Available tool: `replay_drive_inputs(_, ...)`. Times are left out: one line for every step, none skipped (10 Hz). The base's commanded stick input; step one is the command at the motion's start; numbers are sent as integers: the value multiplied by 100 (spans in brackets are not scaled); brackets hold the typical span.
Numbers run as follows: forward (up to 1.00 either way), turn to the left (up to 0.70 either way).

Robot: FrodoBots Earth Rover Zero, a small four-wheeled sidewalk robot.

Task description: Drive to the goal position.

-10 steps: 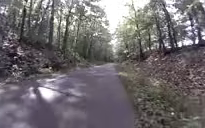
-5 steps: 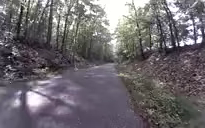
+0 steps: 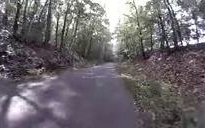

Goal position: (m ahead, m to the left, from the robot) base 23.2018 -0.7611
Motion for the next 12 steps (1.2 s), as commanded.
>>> replay_drive_inputs(70, 0)
replay_drive_inputs(70, 0)
replay_drive_inputs(70, 0)
replay_drive_inputs(70, 0)
replay_drive_inputs(70, 0)
replay_drive_inputs(70, 0)
replay_drive_inputs(70, 0)
replay_drive_inputs(70, 0)
replay_drive_inputs(70, 0)
replay_drive_inputs(70, 0)
replay_drive_inputs(70, 0)
replay_drive_inputs(70, 0)
